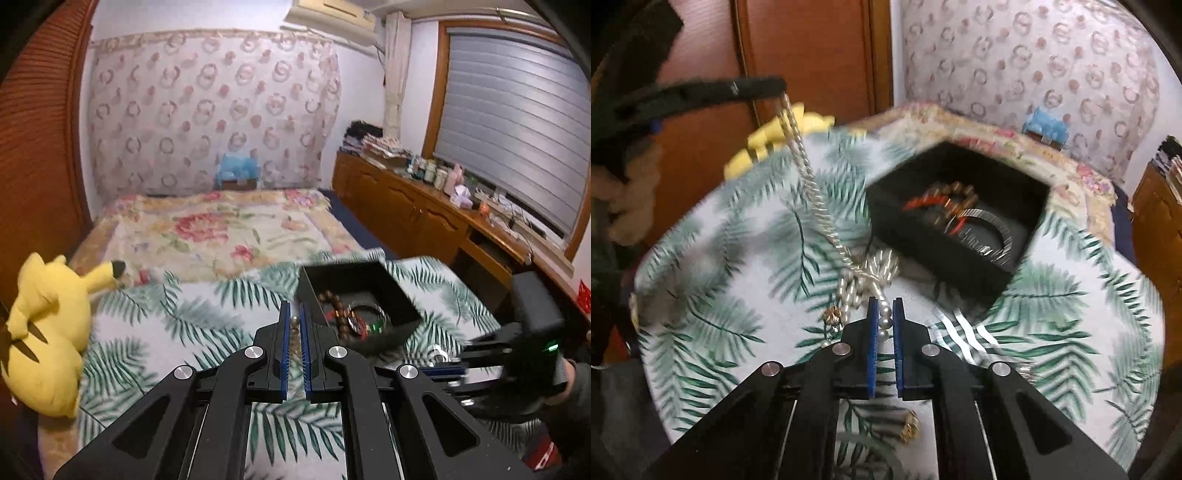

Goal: Organize jewelry
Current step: 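Lower the pearl necklace into the black box and open the left tool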

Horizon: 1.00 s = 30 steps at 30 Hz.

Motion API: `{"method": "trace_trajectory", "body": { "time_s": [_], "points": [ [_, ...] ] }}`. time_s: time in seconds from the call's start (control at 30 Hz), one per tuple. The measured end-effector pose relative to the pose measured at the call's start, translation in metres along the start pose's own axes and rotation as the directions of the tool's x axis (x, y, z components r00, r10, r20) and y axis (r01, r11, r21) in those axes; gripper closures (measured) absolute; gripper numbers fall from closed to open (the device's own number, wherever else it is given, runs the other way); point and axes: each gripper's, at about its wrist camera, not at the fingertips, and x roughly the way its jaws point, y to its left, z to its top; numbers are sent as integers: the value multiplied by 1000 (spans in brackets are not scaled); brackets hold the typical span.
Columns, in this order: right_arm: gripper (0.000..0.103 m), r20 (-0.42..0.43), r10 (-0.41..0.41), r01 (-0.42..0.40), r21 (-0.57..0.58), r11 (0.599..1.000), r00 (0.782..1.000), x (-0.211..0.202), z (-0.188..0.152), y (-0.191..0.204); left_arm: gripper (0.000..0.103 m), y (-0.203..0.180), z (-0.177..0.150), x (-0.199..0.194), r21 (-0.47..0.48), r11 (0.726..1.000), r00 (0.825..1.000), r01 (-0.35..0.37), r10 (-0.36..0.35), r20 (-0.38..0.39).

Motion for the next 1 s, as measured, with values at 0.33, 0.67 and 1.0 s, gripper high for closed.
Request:
{"method": "trace_trajectory", "body": {
  "time_s": [0.33,0.67,1.0],
  "points": [
    [95,220,-48,43,29,999,974,-103,32,-19,99,-22,40,-25,51,999,995,13,-18,102],
    [95,345,-85,78,35,996,935,-157,57,-33,99,-43,41,-13,91,995,997,44,-50,67],
    [95,400,-111,100,50,994,910,-179,88,-56,99,-61,45,0,129,987,994,93,-99,41]
  ]
}}
